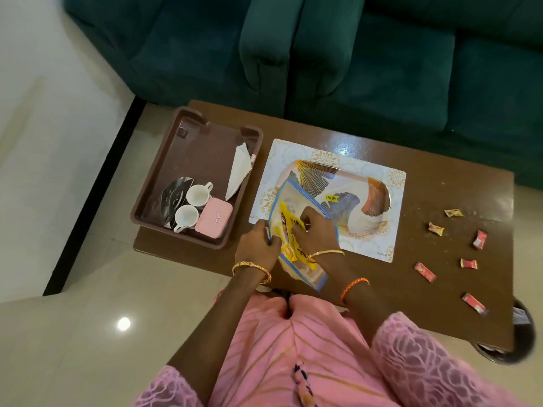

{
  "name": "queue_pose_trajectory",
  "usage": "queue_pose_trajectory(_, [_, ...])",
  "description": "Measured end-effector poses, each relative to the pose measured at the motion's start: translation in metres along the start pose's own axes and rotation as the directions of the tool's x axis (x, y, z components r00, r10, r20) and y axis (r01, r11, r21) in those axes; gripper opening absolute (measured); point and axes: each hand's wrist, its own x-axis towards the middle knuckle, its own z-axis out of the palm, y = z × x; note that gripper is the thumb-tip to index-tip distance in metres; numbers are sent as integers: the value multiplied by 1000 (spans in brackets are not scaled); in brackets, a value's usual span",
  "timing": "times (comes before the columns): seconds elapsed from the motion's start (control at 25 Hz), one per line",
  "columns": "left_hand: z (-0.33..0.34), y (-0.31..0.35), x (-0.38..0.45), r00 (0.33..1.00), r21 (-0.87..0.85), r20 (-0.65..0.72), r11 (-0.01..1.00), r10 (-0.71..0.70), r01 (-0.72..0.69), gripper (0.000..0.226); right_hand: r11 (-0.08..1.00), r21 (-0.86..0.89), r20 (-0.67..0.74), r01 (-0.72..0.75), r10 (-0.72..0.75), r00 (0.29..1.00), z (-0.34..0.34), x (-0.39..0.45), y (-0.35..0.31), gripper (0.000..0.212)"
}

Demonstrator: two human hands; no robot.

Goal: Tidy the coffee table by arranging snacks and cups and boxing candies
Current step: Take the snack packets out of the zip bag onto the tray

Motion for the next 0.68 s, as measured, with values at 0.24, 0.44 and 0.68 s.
queue_pose_trajectory(0.24, [0, 7, 5, 998, 9, 56, 1000, 20, -20, 26, 956, 215, -302, 197, -127, 945, -79, -22, -7, 8])
queue_pose_trajectory(0.44, [13, 22, 13, 994, 83, 103, 996, -41, 33, 38, 922, 359, -522, 144, 71, 850, -120, 9, 40, 7])
queue_pose_trajectory(0.68, [53, 55, 15, 998, 179, 8, 982, -64, 61, 49, 914, 382, -662, -135, 373, 650, -159, 73, 160, 25])
